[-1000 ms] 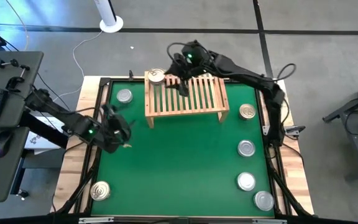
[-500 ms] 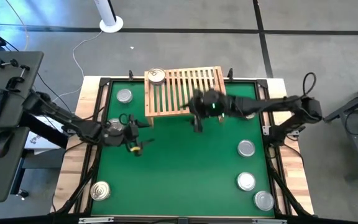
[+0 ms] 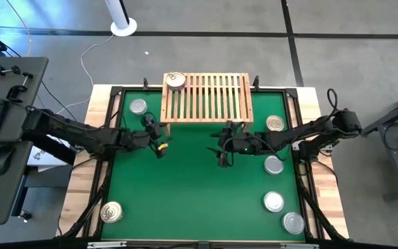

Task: Stack canned seafood by type on shelf
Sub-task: Adjust the shelf

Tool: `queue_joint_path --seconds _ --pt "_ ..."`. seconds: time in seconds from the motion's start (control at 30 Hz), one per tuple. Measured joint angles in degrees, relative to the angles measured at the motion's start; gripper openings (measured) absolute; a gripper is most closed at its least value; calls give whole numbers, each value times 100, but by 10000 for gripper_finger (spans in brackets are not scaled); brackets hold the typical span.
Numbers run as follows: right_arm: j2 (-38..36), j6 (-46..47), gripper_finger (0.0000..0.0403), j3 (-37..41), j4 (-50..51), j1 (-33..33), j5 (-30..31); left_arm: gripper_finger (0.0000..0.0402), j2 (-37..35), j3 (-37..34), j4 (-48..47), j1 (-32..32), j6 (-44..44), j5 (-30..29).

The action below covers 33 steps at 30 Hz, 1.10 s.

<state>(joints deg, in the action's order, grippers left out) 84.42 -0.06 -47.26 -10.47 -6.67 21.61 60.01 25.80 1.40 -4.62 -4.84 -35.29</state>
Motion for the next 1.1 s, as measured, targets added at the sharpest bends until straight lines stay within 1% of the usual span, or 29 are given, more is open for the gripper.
queue_joint_path --seconds 0.17,0.33,0.43,0.57,0.67,0.83,1.1 --pt "2 221 238 236 193 309 26 293 20 0 10 312 102 295" --pt "-17 99 238 360 112 777 68 293 20 0 -2 340 118 340" --pt "-26 -15 238 373 106 985 -132 293 20 0 -15 334 133 305" --pt "-24 -78 238 380 17 1069 -484 293 19 0 -12 330 136 291" --pt "-61 -152 238 382 6 956 -540 293 24 0 -34 237 46 310" --pt "-293 -64 239 410 121 505 -536 293 17 0 -105 -136 -74 321" --pt "-1048 399 239 403 374 -276 -518 293 6 0 -137 -669 -110 48"
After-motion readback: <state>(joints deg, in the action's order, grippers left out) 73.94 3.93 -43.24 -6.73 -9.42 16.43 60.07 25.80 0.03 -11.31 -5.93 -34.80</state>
